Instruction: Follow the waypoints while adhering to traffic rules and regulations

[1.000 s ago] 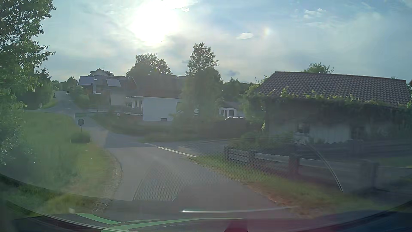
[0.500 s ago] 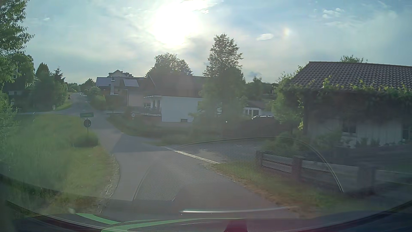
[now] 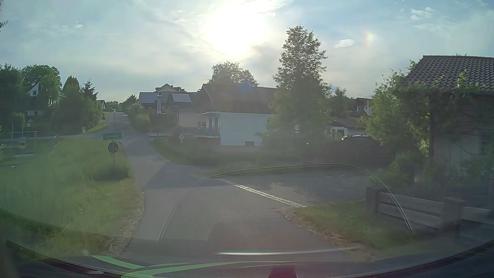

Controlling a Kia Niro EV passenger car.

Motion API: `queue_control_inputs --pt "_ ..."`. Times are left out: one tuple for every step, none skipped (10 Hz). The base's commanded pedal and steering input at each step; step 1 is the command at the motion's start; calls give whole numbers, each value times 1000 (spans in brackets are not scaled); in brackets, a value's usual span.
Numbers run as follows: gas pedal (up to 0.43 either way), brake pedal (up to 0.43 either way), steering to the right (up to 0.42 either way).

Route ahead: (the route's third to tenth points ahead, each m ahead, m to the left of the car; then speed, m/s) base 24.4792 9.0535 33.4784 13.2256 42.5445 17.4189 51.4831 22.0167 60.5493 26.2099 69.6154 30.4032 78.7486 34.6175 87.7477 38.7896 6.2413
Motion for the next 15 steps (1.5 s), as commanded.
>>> queue_control_inputs --pt "0 0 -139" --pt "0 0 -139" --pt "0 0 -139" --pt "0 0 -139" --pt "0 43 -138" --pt "0 104 -135" --pt "0 134 -134" --pt "0 146 -133" --pt "0 152 -133" --pt "0 159 -132" --pt "0 165 -132" --pt "0 159 -132" --pt "0 165 -132" --pt "0 159 -132" --pt "0 165 -129"
